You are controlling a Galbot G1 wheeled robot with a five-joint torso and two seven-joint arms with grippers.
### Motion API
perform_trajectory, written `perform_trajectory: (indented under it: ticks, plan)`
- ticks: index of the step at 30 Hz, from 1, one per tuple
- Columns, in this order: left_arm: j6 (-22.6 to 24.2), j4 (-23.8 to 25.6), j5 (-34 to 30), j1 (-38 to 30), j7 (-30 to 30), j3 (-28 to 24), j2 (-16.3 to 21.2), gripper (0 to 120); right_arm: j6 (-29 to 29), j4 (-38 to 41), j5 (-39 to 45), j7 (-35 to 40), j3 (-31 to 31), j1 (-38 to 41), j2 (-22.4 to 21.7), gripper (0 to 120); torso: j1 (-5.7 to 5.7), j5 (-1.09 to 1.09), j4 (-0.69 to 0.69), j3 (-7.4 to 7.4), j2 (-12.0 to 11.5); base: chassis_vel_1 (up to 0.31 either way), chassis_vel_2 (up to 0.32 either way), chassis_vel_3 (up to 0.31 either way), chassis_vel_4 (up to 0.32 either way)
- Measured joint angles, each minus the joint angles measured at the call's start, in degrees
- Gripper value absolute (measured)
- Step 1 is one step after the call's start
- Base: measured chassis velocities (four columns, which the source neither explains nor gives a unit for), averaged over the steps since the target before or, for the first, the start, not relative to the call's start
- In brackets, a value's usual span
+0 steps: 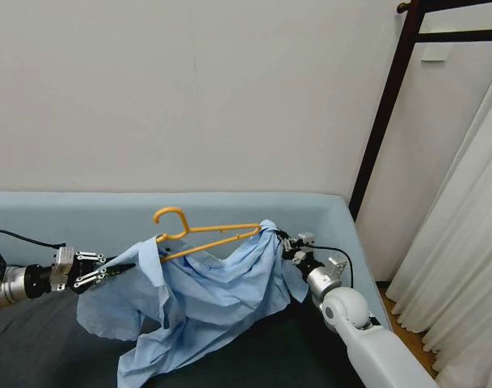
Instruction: Pick up the clothes from the sofa and hang them on the clothes hanger.
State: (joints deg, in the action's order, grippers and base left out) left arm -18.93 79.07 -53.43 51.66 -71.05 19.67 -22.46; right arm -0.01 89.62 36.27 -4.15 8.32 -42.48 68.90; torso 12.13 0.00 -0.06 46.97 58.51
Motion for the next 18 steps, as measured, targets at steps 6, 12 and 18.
perform_trajectory:
  ticks: [6,12,18]
  plan:
    - [0.0,-3.6,1.6,-5.4,-0.9,-4.1,-1.3,7,2.8,1.7,-0.4,1.1,1.1,0.7,-0.1,0,0.0,0.0,-0.01,0.0,0.0,0.0,0.0,0.0,0.0]
    - [-0.2,-7.3,4.0,-13.3,-2.7,-10.3,-3.6,7,6.5,4.4,-1.0,1.0,1.4,0.5,-0.2,0,0.0,-0.01,0.0,0.0,0.0,0.0,0.0,0.0,0.0]
    - [-0.1,-9.5,4.5,-19.5,-4.0,-15.6,-5.1,7,9.6,5.0,-3.0,1.1,1.3,0.4,-0.2,0,0.0,0.0,-0.02,0.0,0.0,0.0,0.0,0.0,0.0]
